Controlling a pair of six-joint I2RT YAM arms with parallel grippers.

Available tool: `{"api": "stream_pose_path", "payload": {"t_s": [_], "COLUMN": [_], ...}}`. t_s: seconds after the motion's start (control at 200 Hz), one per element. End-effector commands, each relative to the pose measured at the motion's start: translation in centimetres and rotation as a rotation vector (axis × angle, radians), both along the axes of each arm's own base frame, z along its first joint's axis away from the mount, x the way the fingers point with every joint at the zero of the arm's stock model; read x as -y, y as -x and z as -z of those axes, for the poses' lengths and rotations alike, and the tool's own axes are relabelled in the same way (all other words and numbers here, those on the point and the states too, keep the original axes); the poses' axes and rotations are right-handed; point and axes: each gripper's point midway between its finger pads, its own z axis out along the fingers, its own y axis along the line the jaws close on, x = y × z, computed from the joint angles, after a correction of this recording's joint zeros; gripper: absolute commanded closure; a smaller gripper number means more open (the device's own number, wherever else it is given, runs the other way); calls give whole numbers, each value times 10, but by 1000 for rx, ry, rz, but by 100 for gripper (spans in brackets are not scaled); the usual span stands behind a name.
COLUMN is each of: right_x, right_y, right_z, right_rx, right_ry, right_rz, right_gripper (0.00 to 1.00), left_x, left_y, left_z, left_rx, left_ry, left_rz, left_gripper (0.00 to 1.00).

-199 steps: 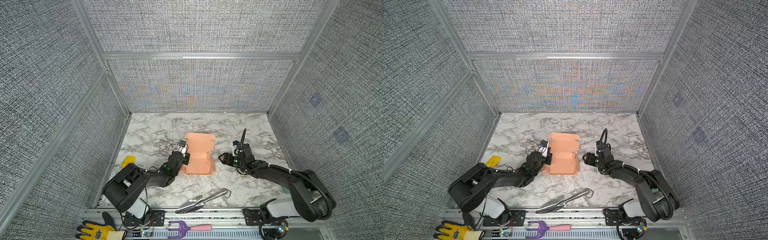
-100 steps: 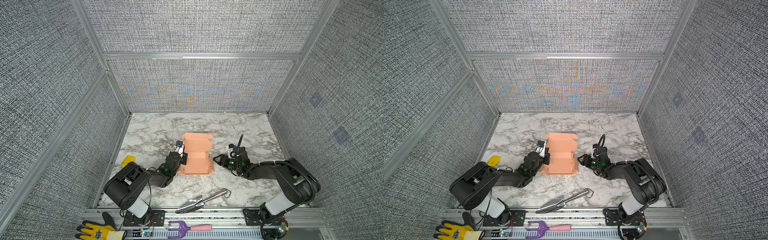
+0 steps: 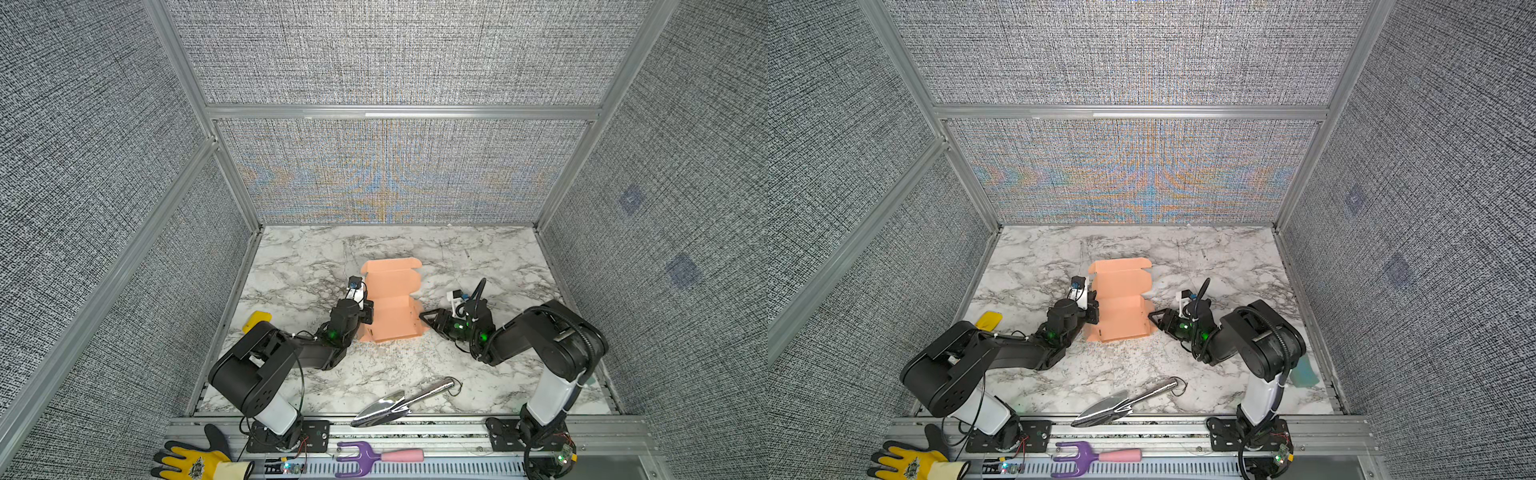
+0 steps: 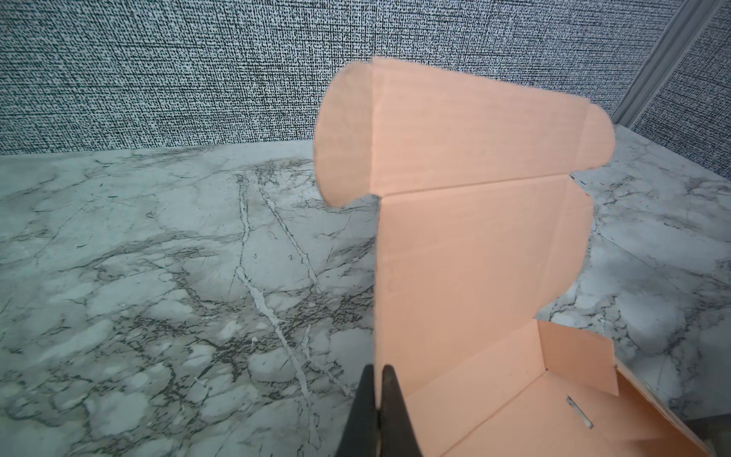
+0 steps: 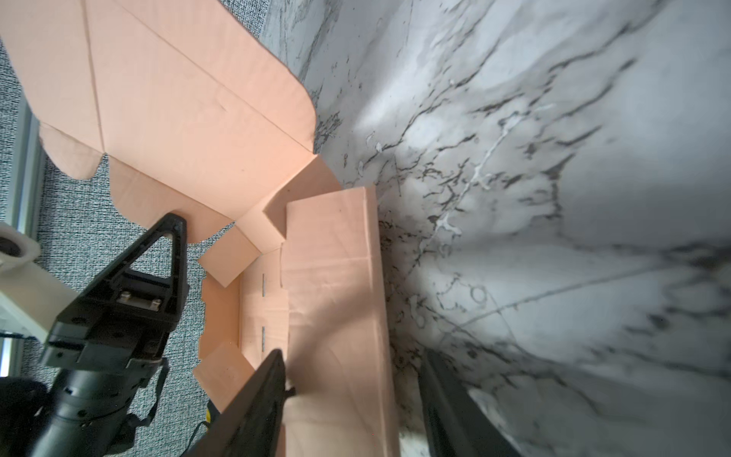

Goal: Assemble paper box
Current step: Fold the bottom flaps of a flat cardboard box at the center of the table.

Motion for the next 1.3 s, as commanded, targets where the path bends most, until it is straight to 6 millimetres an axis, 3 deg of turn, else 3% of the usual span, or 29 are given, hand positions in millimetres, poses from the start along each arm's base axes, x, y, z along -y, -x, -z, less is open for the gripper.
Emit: {"api": "stream_pose_path", "payload": {"t_s": [0.0, 0.235, 0.41, 0.79, 1.056, 1.296], "right_x": [-4, -9, -11, -10, -8, 2], "right_y": [-4, -9, -7, -12, -3, -3], "right_z": [-5, -20, -29, -43, -34, -34], "right_rx": [-14, 28, 43, 75, 65, 102], "right_ry": [-54, -93, -148, -121, -87, 57], "right_rz": [5, -7, -11, -21, -26, -29], "right_gripper": [46, 50, 49, 36, 36, 36], "left_x": [5, 11, 9, 9, 18, 14], "left_y": [1, 15, 33, 44, 48, 56], "left_z": [-2, -7, -23, -32, -36, -39], "left_rx": [7, 58, 161, 207, 222, 248], "left_ry": [16, 41, 90, 103, 118, 131], "left_rz": [28, 112, 171, 213, 265, 278], "left_gripper": [100, 100, 100, 100, 100, 100]}}
